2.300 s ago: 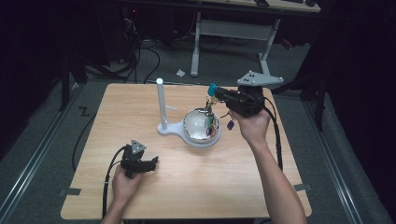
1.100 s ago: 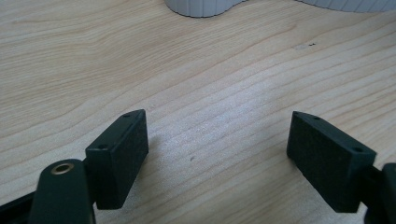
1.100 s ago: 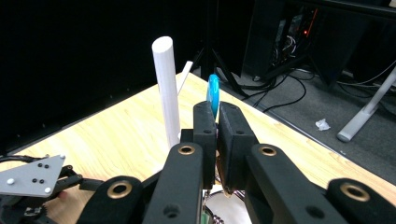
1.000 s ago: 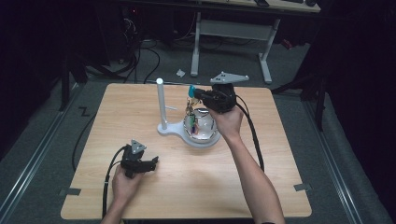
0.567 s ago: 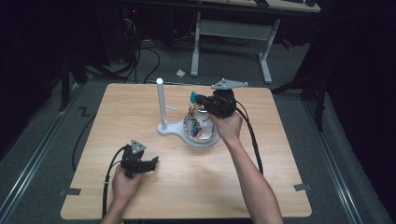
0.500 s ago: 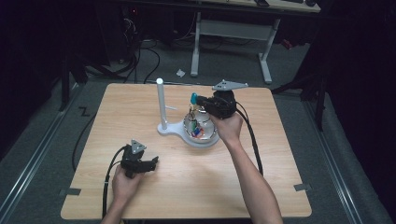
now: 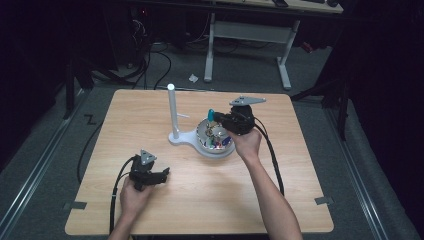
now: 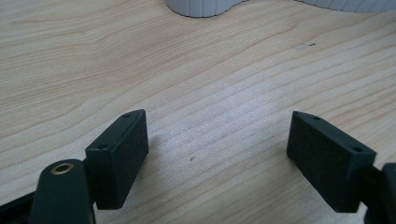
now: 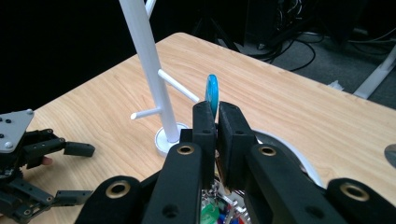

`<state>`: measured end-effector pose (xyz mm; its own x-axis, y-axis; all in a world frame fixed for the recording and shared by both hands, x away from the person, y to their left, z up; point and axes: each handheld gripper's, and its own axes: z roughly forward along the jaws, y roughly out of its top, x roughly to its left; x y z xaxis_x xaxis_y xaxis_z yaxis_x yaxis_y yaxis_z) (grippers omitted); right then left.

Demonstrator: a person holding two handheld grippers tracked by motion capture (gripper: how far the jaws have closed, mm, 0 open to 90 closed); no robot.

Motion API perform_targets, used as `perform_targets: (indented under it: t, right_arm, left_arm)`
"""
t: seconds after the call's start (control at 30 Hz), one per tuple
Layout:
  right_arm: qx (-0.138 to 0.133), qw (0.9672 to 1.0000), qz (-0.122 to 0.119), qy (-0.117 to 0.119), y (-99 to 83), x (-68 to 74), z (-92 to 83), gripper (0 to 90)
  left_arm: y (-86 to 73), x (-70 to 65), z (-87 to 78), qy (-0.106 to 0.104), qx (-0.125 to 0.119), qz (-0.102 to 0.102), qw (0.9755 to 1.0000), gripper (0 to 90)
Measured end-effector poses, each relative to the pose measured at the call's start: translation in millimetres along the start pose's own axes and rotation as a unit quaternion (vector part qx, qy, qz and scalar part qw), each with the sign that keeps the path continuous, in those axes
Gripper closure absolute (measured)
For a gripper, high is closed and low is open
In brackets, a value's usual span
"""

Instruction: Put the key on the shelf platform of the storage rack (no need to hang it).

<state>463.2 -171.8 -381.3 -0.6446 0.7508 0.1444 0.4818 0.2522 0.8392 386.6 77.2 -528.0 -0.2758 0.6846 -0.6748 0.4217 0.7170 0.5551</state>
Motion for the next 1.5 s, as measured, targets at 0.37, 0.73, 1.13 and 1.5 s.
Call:
perform_targets:
  t: [0.37,0.73,1.13,1.5]
  right_arm:
    - [0.030,0.9995,0.005,0.004,-18.1,-3.1,8.6,86.4]
    - [0.066,0.9978,0.010,-0.005,-36.4,-7.5,21.9,86.3]
    - [0.081,0.9960,0.028,-0.026,-53.8,-15.3,25.4,78.9]
    - [0.052,0.9976,0.019,-0.041,-48.3,-11.4,5.2,59.4]
  left_arm:
    - [-0.1,-0.3,0.0,0.000,0.001,-0.002,1.0000,21.0]
    - [-0.2,-0.3,-0.1,0.000,0.001,-0.002,1.0000,21.0]
    - [-0.2,-0.3,0.0,-0.001,0.001,-0.002,1.0000,21.0]
    - [-0.1,-0.4,0.1,0.000,0.000,-0.002,1.0000,21.0]
